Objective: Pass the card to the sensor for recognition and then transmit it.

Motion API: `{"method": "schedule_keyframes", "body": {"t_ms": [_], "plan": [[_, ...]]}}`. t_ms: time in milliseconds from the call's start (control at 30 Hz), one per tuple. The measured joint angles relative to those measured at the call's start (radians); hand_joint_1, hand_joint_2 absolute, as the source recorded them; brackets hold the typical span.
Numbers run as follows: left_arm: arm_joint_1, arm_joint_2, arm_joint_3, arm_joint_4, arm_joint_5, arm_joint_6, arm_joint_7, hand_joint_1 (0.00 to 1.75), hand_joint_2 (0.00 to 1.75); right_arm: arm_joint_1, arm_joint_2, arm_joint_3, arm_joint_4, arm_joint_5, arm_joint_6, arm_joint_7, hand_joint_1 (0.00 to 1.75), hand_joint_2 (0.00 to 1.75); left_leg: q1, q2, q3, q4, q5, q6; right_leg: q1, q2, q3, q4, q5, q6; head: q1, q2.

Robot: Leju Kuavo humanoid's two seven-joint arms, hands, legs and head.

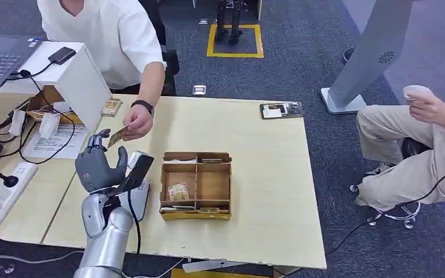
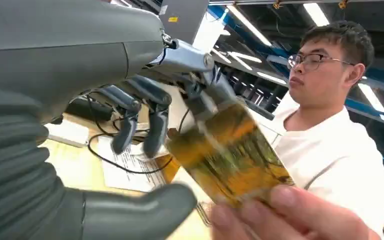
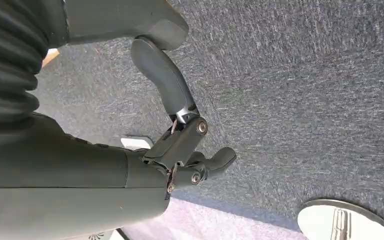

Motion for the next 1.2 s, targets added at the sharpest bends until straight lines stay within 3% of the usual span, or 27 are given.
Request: {"method": "schedule_keyframes", "body": {"t_ms": [167,400,633,800,867,933,1067,1200], "plan": [[-0.003,0.0,0.001,0.01,0.008,0.0,-0.015,0.0,1.75,0.0,0.002,0.0,0.0,0.0,0.0,0.0,0.0,1.75,0.0,0.0,0.0,0.0,0.0,0.0,0.0,0.0,0.0,0.0,0.0,0.0,0.0,0.0],[0.004,-0.007,0.003,-0.007,0.065,0.0,-0.087,0.0,1.75,0.0,0.003,0.002,0.0,0.0,0.0,0.0,0.0,1.75,0.0,0.0,0.0,0.0,0.0,0.0,0.0,0.0,0.0,0.0,0.0,0.0,0.0,0.0],[0.031,-0.026,0.007,-0.045,0.185,0.0,-0.206,0.0,1.75,0.001,0.003,0.002,0.0,-0.008,0.0,0.0,0.0,1.75,0.0,0.0,0.0,0.0,0.0,0.0,0.0,0.0,0.0,0.0,0.0,0.0,0.0,0.0],[0.057,-0.026,0.0,-0.114,0.362,0.0,-0.349,0.0,1.75,0.007,0.003,0.001,0.0,-0.011,0.0,-0.009,0.0,1.75,0.0,0.0,0.0,0.0,0.0,0.0,0.0,0.0,0.0,0.0,0.0,0.0,0.0,0.0],[0.086,-0.018,-0.036,-0.16,0.466,-0.006,-0.404,0.0,1.75,0.008,0.003,-0.001,0.0,-0.017,0.0,-0.017,0.0,1.75,0.0,0.0,0.0,0.0,0.0,0.0,0.0,0.0,0.0,0.0,0.0,0.0,0.0,0.0],[0.13,-0.007,-0.097,-0.215,0.501,-0.016,-0.435,0.0,1.75,0.011,0.003,-0.002,0.0,-0.019,0.0,-0.02,0.0,1.75,0.0,0.0,0.0,0.0,0.0,0.0,0.0,0.0,0.0,0.0,-0.001,0.0,0.0,0.0],[0.188,0.01,-0.197,-0.284,0.538,-0.042,-0.449,0.0,1.75,0.013,0.003,-0.002,0.0,-0.022,0.0,-0.028,0.0,1.75,0.0,0.0,-0.001,0.0,0.0,0.0,0.0,0.0,0.0,0.0,-0.001,0.0,0.0,0.0],[0.264,0.027,-0.317,-0.371,0.667,-0.128,-0.45,0.0,1.75,0.019,0.003,-0.004,0.0,-0.029,0.0,-0.036,0.0,1.75,0.0,-0.001,-0.001,0.0,-0.001,0.001,0.0,-0.001,0.0,0.0,-0.001,0.0,0.0,0.0]]}}
